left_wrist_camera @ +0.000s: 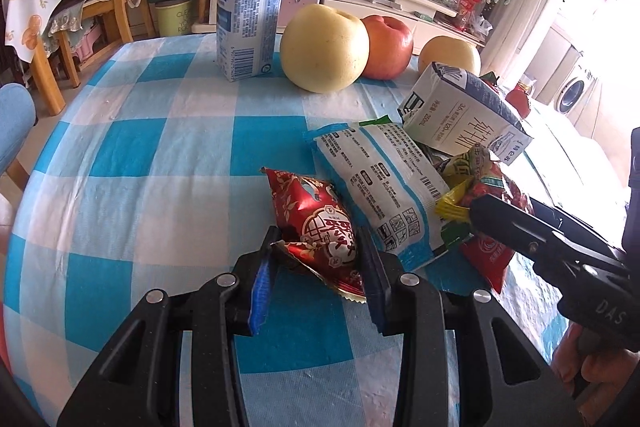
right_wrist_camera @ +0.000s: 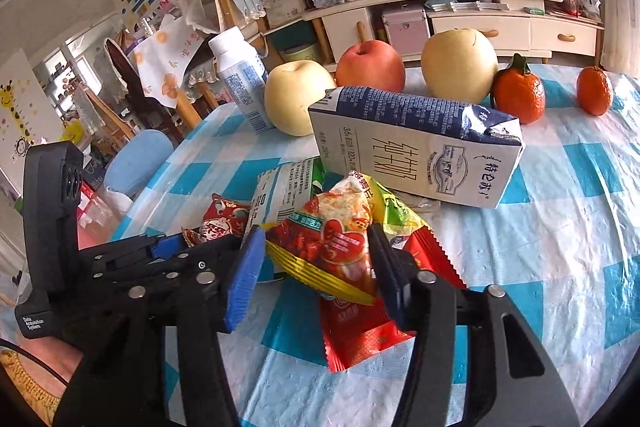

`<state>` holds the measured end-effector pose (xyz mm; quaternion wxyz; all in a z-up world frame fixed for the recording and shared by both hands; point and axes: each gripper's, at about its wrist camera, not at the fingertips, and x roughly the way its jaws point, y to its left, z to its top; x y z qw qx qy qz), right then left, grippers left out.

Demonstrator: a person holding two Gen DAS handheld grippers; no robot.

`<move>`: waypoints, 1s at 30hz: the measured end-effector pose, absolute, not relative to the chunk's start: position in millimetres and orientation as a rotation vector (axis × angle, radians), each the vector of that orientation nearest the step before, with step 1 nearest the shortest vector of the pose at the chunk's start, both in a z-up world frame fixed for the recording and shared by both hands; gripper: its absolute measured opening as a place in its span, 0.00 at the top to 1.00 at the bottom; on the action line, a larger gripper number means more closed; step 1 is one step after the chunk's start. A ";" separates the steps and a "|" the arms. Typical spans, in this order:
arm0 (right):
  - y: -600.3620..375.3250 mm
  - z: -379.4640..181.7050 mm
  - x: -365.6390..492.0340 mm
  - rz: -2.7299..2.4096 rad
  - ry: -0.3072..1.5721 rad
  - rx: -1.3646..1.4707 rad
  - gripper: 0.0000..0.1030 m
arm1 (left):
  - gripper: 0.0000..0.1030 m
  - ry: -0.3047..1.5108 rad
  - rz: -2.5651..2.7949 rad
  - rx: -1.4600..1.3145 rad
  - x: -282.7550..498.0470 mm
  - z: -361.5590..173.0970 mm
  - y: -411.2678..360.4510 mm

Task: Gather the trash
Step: 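Grasp the red printed snack bag with left tool while right tool grasps the yellow-green snack bag, then carry both held bags over the pink bucket and open both tools to drop them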

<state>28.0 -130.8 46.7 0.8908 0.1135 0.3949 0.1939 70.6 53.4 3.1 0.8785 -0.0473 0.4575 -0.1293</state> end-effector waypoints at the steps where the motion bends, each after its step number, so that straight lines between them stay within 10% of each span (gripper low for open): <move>1: -129.9 46.7 26.9 0.402 0.820 0.227 0.52 | 0.61 0.955 -0.271 -0.104 70.9 3.2 55.3; 8: -120.6 45.0 21.3 0.430 0.833 0.159 0.86 | 0.61 0.939 -0.276 -0.150 63.6 9.1 65.8; 30: -93.6 57.4 -25.5 0.444 0.759 0.023 0.92 | 0.61 0.880 -0.218 -0.293 -0.5 21.7 109.8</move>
